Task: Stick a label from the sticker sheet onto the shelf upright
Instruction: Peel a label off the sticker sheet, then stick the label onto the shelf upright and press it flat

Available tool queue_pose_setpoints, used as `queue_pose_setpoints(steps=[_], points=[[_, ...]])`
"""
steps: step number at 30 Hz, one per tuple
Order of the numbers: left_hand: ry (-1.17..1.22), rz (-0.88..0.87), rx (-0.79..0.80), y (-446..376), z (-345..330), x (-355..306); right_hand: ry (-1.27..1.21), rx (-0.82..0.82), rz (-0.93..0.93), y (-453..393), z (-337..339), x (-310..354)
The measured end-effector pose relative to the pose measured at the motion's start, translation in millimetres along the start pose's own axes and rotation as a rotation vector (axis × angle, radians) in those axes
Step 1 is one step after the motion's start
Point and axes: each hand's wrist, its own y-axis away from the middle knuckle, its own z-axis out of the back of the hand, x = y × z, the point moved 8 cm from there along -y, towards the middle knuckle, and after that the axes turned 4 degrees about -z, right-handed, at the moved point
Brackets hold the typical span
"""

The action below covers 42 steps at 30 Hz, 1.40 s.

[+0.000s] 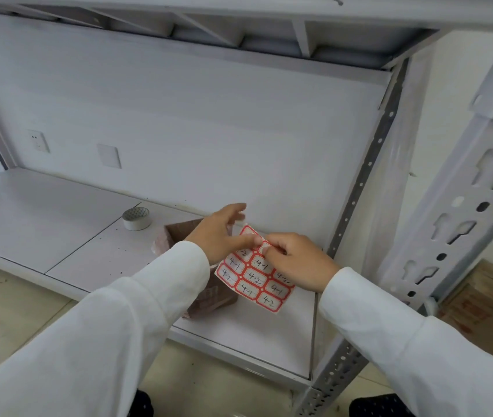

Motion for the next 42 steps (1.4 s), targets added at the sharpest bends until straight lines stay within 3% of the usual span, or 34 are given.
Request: queue_pose_setpoints(steps=[4,8,11,16,21,25,29,33,38,42], points=[[0.091,0.045,0.145,-2,-21,5,0.015,-0.012,-0.05,8,5,-1],[-0.032,0.043,0.125,-4,-35,4,-0.025,0.001,-0.13,7,-1,-15],[-0.273,0.0,0.167,-3,-46,9,0.064,0.056,-0.2,-6,-26,-43],[-0.566,-0.029,0.198,0,-37,26,0.418,0.336,-0.381,-27,-102,-114],[-0.783,-0.121,0.21,2,-29,24,0.454,0.348,-0.46,-53,-130,-152],[-0.843,-0.235,0.202,-5,-27,20,0.678,0.143,-0.356,-65,-121,-152],[-0.736,-0.338,0.046,-19,-12,2,0.44,-0.008,-0.223,-59,-71,-83],[-0.53,-0.358,-0.124,-17,7,-24,0.295,-0.257,0.03,-6,9,7],[-0.159,-0.532,-0.368,15,33,-105,0.317,-0.477,0.222,81,110,76],[-0.169,-0.862,-0.478,61,47,-211,0.372,-0.614,0.373,151,178,119]])
